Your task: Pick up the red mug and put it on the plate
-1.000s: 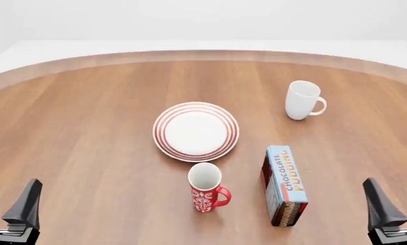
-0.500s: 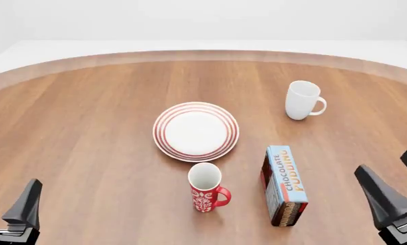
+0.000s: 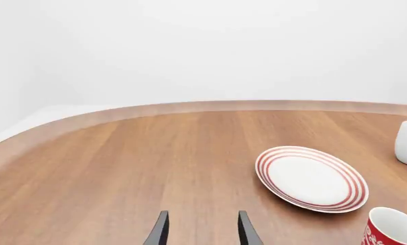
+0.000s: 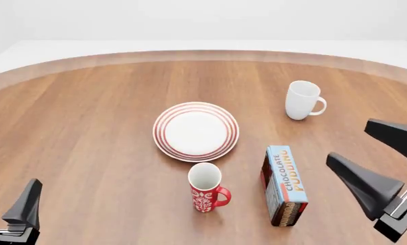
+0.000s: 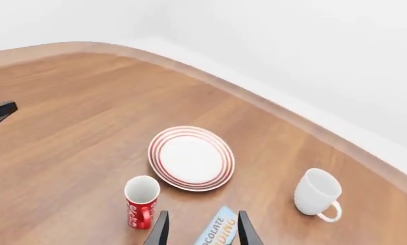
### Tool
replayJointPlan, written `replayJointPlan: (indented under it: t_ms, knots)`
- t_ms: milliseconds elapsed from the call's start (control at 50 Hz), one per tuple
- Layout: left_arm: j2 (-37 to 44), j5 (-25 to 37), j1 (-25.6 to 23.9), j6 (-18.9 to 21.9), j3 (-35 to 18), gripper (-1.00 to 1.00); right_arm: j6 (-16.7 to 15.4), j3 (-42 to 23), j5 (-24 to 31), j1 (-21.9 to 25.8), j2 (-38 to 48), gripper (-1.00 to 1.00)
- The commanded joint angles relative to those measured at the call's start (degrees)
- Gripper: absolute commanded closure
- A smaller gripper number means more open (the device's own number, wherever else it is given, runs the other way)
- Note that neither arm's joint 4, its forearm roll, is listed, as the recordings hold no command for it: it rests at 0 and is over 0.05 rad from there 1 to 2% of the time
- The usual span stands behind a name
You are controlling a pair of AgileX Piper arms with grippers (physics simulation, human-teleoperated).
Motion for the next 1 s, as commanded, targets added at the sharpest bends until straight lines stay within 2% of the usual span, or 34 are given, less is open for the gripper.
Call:
replayJointPlan:
  t_ms: [20, 80, 120, 260, 520, 720, 760, 1000]
  knots:
    - [0.0, 0.0, 0.0, 0.0, 0.0, -1.0, -1.9, -5.9, 3.6, 4.3, 5.7, -1.0]
    - [0.0, 0.0, 0.0, 0.0, 0.0, -1.0, -0.7, -7.9, 5.3, 4.5, 6.9, -1.0]
    - [0.0, 0.0, 0.0, 0.0, 0.0, -1.0, -1.7, -8.5, 6.3, 4.8, 7.7, -1.0]
    - [0.0, 0.0, 0.0, 0.0, 0.0, -1.0, -0.7, -11.2, 9.2, 6.2, 11.2, -1.0]
    - [0.0, 0.0, 0.0, 0.0, 0.0, -1.0, 0.9, -16.5, 13.3, 5.4, 18.5, -1.0]
    - [0.0, 0.0, 0.0, 0.0, 0.0, -1.0, -0.7, -20.3, 16.9, 4.9, 22.9, -1.0]
    - [0.0, 0.0, 0.0, 0.0, 0.0, -1.0, -2.1, -20.3, 17.9, 5.6, 24.0, -1.0]
    - [0.0, 0.0, 0.0, 0.0, 0.0, -1.0, -2.3, -20.7, 18.8, 6.8, 28.4, -1.0]
